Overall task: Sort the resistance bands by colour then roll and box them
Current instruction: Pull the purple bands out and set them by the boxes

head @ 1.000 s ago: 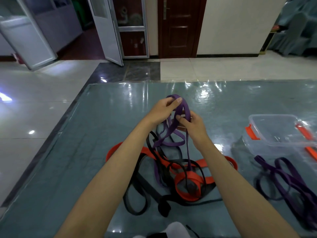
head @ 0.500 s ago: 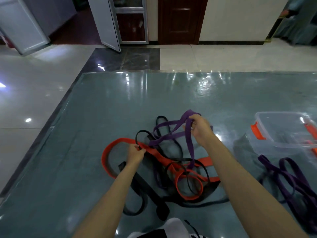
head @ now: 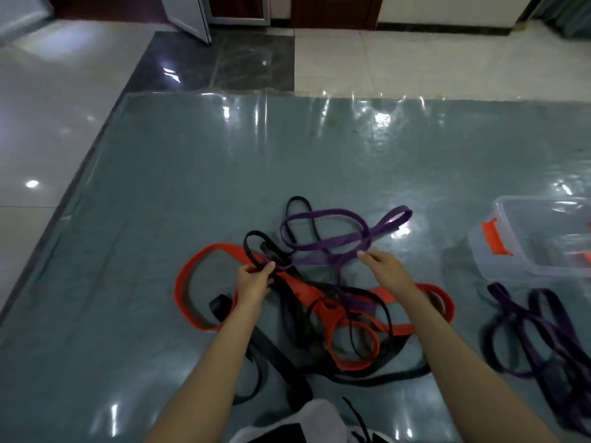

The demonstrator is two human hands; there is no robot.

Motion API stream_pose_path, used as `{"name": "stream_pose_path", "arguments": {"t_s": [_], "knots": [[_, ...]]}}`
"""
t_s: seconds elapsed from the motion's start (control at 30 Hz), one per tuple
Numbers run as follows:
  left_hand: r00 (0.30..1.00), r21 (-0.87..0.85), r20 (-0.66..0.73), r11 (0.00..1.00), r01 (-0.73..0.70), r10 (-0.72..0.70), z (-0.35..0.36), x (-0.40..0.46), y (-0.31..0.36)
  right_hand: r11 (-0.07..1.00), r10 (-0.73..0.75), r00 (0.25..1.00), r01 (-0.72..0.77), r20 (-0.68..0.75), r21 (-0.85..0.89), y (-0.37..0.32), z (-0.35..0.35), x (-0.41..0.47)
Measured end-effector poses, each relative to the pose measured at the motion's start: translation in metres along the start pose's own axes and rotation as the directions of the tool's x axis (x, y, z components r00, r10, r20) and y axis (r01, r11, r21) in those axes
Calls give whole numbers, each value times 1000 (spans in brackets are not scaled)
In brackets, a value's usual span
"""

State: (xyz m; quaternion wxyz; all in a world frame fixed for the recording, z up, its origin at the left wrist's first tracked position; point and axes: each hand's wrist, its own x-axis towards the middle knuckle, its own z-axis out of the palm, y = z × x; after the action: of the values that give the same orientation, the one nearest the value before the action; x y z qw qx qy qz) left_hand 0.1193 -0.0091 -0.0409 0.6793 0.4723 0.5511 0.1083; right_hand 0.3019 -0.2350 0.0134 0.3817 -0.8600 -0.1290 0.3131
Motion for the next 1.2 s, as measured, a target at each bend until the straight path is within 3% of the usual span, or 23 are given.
{"name": "stream_pose_path", "arguments": {"t_s": [0.13, 0.2, 0.33, 0.47, 0.57, 0.67, 0.77, 0.83, 0.93, 1.0, 1.03, 1.1, 1.2], "knots": [[999, 50, 29, 998, 29, -31, 2, -2, -19, 992, 38, 984, -59, -177, -115, 53, 1, -31], [999, 160, 47, 987, 9, -17, 6, -6, -30, 983, 58, 973, -95, -225, -155, 76, 3, -49], [994, 272, 105, 961, -46, 18, 14, -22, -54, 969, 195, 978, -204, -74, -143, 100, 11, -83], [995, 403, 98, 913, -59, 21, 14, -33, -62, 946, 122, 989, -142, -85, -293, 103, 20, -95], [992, 499, 119, 866, -22, -43, 10, -37, -67, 972, 121, 981, -148, -153, -181, 89, 14, -97], [993, 574, 106, 819, -19, -51, 1, -42, -73, 979, 193, 981, -190, -31, 75, 72, 6, -96], [989, 400, 75, 912, 88, -128, -5, -50, -73, 845, 324, 943, -324, 75, 426, 49, 1, -88], [976, 310, 111, 940, 143, -185, -4, -56, -71, 682, 364, 924, -348, 114, 643, 31, -3, -75], [988, 366, 114, 929, 60, -109, 0, -64, -69, 337, 224, 962, -230, 159, 913, 8, -6, -58], [993, 436, 115, 898, -53, 2, 3, -69, -70, 237, 121, 982, -172, 147, 956, 1, -7, -51], [990, 466, 132, 877, -113, 57, 3, -71, -70, 283, 105, 985, -159, 134, 946, 0, -5, -49], [973, 517, 178, 827, -222, 149, 3, -76, -69, 521, 132, 989, -130, 71, 844, 5, -1, -50], [937, 554, 248, 758, -345, 246, 6, -80, -66, 915, 52, 990, 5, -131, 403, 29, 8, -65]]}}
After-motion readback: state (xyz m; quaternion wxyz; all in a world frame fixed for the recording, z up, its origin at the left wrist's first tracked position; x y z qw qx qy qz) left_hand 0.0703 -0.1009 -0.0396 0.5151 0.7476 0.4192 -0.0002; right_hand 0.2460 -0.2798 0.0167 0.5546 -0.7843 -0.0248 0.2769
